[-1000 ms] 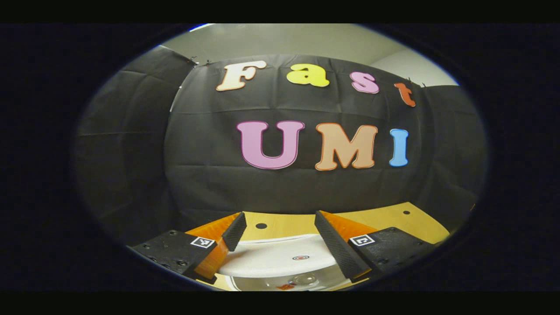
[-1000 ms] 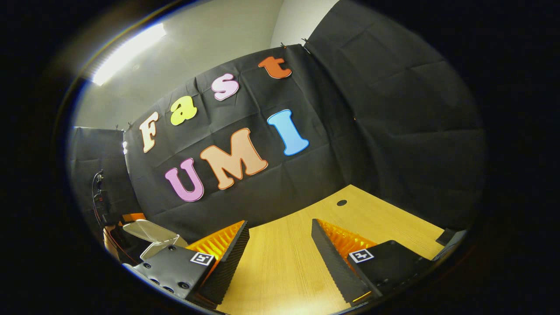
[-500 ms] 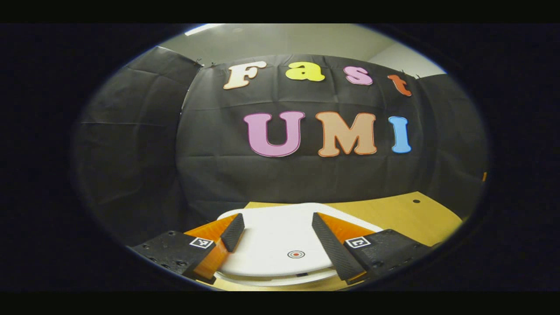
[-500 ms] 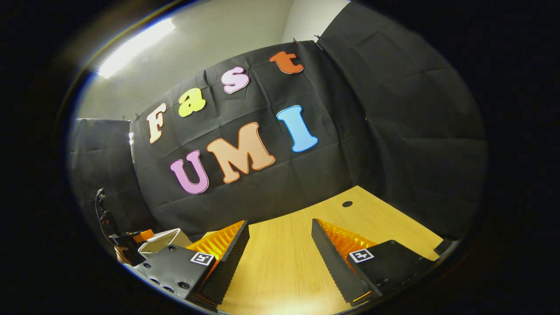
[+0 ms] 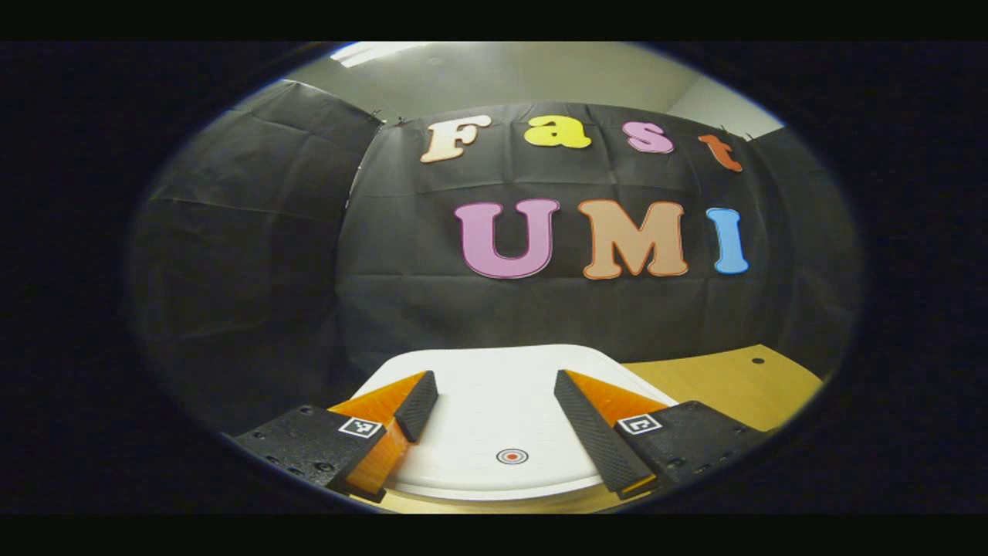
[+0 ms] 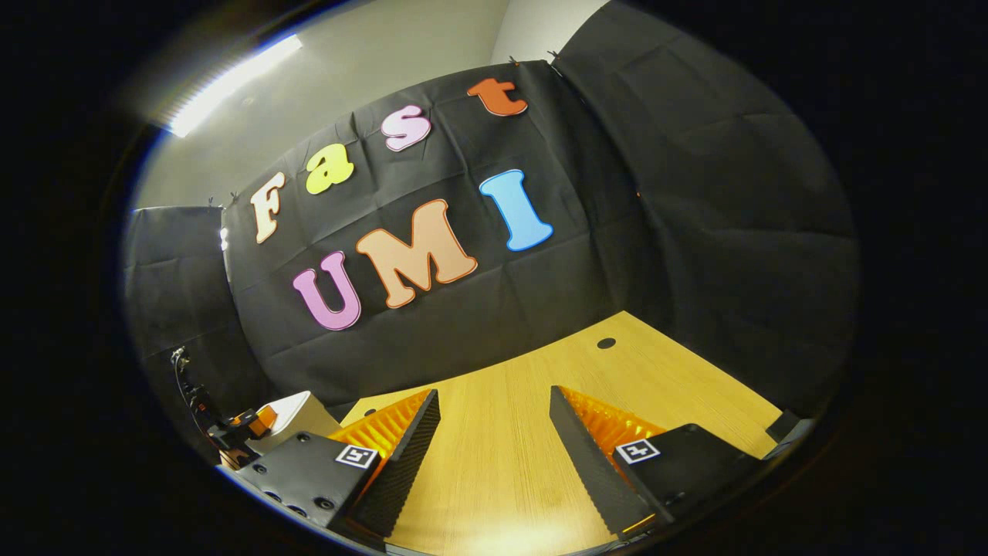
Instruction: Press the lid of the desktop garbage bin to open it, pick up the crumpled paper on the desktop and throw it into the bin, then pick up the pop can on the desktop and drop it into the bin, and finally close the garbage bin lid.
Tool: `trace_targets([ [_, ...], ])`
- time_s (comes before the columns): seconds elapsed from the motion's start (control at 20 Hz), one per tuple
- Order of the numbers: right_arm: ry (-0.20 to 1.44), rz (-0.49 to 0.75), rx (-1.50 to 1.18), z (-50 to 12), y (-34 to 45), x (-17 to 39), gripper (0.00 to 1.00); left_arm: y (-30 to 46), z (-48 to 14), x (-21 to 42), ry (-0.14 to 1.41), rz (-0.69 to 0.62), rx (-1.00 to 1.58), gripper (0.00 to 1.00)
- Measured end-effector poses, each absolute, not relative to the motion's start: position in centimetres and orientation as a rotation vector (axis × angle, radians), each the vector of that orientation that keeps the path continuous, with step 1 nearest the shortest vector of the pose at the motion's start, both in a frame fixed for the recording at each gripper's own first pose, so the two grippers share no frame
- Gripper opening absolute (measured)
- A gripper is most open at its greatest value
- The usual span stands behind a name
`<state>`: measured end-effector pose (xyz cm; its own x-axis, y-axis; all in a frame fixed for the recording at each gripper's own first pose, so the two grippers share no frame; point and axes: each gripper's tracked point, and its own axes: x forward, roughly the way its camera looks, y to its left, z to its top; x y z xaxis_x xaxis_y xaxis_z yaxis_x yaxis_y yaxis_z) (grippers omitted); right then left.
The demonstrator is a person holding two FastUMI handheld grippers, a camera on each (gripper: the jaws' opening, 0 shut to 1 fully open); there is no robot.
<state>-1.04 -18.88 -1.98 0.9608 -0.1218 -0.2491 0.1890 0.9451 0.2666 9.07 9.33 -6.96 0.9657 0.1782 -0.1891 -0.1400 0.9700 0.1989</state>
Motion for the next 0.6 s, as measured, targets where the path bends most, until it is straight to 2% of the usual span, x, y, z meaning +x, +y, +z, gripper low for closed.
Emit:
trace_targets([
  [0.05, 0.236, -0.164, 0.294, -2.2, -19.0, -1.2, 0.96, 9.4, -7.0, 9.0, 0.205, 0.164, 0.175, 0.99],
  [0.1, 0.239, -0.167, 0.295, -2.6, -19.0, -1.3, 0.96, 9.3, -7.0, 9.1, 0.212, 0.162, 0.186, 0.95],
  [0.3, 0.24, -0.147, 0.304, -3.4, -18.2, -1.8, 0.96, 9.3, -7.0, 9.1, 0.205, 0.162, 0.191, 0.95],
  [0.35, 0.236, -0.139, 0.31, -3.3, -18.1, -2.0, 0.96, 9.2, -6.5, 9.1, 0.193, 0.163, 0.196, 0.9],
  [0.4, 0.232, -0.132, 0.318, -3.1, -18.0, -2.0, 0.96, 9.4, -6.6, 9.1, 0.199, 0.166, 0.195, 0.99],
  [0.45, 0.229, -0.127, 0.325, -2.9, -18.1, -1.9, 0.96, 9.5, -6.6, 9.2, 0.204, 0.172, 0.185, 0.94],
  [0.5, 0.223, -0.127, 0.33, -2.7, -18.2, -1.9, 0.96, 9.5, -6.5, 9.1, 0.201, 0.176, 0.172, 0.99],
  [0.55, 0.215, -0.128, 0.334, -2.3, -18.3, -1.8, 0.96, 9.4, -6.2, 9.0, 0.198, 0.176, 0.155, 0.93],
  [0.6, 0.21, -0.129, 0.337, -2.1, -18.4, -1.8, 0.95, 9.4, -6.1, 9.0, 0.196, 0.18, 0.139, 0.93],
])
